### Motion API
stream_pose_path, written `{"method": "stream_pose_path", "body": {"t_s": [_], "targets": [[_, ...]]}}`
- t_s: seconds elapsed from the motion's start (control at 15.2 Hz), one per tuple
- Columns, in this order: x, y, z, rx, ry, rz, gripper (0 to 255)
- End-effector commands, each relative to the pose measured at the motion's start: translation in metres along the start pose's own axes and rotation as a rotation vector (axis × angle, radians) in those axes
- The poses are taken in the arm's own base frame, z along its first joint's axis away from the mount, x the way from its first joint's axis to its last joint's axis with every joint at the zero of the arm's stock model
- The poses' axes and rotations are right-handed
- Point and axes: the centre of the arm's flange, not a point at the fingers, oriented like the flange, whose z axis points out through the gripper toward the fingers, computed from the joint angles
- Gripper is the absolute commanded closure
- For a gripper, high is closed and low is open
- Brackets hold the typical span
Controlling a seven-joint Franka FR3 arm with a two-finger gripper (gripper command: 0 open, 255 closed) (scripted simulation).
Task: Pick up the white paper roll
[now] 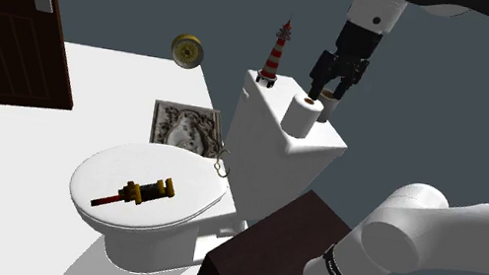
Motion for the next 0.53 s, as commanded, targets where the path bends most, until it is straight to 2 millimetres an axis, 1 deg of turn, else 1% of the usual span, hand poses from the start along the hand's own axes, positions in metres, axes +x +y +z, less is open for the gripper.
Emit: {"method": "stream_pose_path", "body": {"t_s": [0.0,0.46], "targets": [[0.000,0.000,0.000,0.000,0.000,0.000,0],[0.046,0.073,0.026,-0.010,0.010,-0.009,0]]}}
